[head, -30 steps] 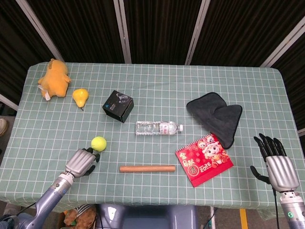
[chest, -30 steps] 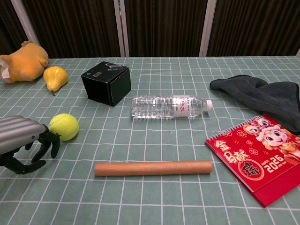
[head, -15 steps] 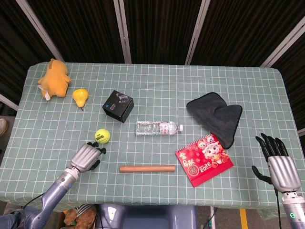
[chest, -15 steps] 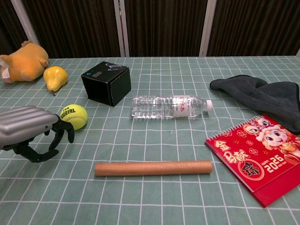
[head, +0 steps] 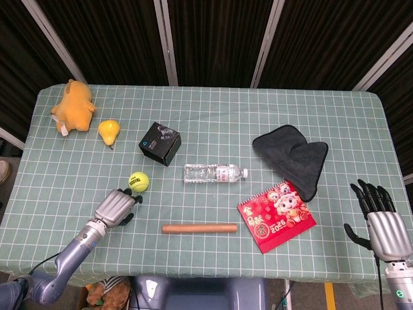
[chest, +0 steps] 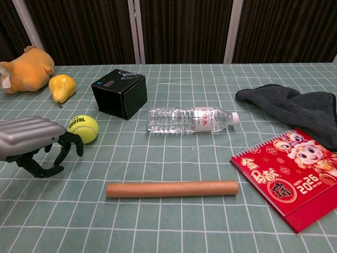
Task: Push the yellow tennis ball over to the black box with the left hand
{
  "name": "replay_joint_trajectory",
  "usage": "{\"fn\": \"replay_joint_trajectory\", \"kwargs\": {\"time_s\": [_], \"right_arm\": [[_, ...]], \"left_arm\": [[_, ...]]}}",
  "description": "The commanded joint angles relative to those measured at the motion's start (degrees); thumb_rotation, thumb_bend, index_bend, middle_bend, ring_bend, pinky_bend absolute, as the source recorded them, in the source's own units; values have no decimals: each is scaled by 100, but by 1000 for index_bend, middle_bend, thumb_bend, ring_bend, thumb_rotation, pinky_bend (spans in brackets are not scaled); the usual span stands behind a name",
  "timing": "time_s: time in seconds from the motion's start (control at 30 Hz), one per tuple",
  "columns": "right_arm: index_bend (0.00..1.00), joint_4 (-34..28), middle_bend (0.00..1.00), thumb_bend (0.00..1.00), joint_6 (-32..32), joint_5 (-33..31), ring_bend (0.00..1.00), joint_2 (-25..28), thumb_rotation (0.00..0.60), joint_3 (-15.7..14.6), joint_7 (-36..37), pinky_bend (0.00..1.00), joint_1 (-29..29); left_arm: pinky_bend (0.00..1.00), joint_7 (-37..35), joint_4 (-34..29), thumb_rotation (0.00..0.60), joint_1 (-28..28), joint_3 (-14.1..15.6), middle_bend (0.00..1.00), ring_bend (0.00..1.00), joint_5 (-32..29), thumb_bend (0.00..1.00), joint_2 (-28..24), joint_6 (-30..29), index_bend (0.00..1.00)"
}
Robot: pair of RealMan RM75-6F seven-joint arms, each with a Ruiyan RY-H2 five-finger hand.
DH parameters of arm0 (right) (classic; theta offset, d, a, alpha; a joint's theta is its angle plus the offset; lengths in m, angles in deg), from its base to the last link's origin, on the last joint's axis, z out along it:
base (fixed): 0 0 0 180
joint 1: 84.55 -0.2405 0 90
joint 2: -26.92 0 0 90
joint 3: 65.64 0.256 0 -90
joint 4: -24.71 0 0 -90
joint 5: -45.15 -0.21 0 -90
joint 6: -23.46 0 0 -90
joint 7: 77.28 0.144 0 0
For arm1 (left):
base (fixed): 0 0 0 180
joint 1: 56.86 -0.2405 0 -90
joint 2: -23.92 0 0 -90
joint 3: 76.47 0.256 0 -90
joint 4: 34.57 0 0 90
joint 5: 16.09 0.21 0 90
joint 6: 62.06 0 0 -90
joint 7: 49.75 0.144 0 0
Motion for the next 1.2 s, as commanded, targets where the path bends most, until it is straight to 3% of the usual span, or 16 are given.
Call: {"fn": "replay_joint_trajectory", "kwargs": {"time_s": [0.03,0.3,0.93,1.2], "right_arm": [[0,3,0,356,-13,5,0,0,600,2,6,0,2],[0,22,0,356,-58,11,0,-29,600,29,33,0,1],[0,17,0,356,35,-138,0,-40,600,97,-45,0,-54],[0,51,0,356,58,-189,0,-51,600,123,-39,0,-70]], "left_arm": [[439,-3,67,600,41,3,555,282,-95,385,-4,44,323],[438,-55,370,600,253,-120,545,350,-306,385,48,194,350],[347,-629,1276,600,897,-389,378,267,-460,383,461,698,280],[199,-1094,1649,600,1162,-554,359,239,-528,383,560,976,252]]}}
